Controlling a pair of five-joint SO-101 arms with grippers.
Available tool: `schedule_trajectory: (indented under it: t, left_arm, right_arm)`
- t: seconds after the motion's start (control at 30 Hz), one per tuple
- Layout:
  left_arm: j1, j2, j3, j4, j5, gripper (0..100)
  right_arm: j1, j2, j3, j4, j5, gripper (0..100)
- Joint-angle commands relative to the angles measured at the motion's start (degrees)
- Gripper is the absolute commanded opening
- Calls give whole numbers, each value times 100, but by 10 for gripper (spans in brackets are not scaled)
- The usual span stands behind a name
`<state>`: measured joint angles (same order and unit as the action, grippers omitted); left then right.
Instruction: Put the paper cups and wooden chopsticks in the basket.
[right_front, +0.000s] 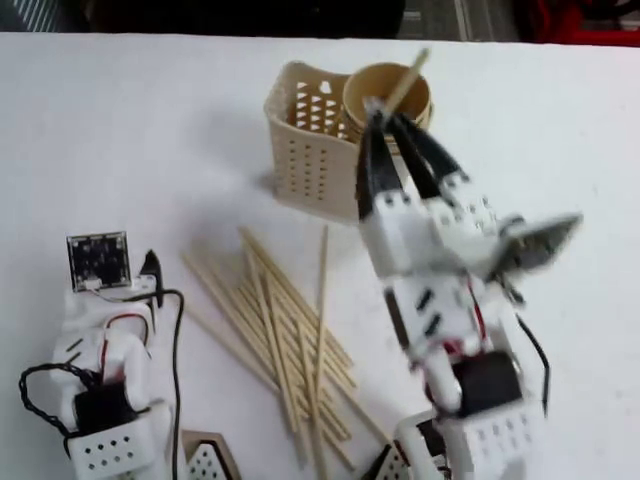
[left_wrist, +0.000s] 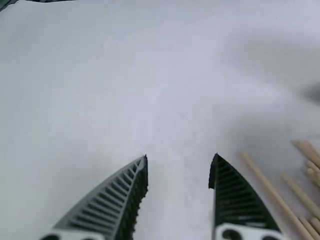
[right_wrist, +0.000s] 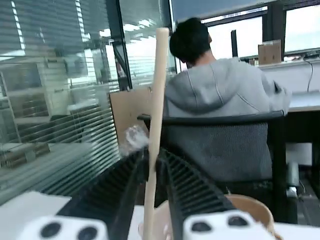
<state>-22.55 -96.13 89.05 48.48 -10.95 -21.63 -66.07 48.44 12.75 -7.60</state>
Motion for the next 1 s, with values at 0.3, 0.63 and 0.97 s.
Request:
schedule_trajectory:
  t: [0.3, 0.63, 0.97]
  left_arm:
    - [-13, -66, -44, -141, 26, 211]
    - [-13, -66, -44, -141, 26, 211]
    - [-13, -66, -44, -149, 26, 211]
  right_arm:
    - [40, 2791, -607, -3952, -18, 17]
    - [198, 4444, -1231, -4048, -18, 17]
    - [259, 4567, -1442, -2659, -53, 144]
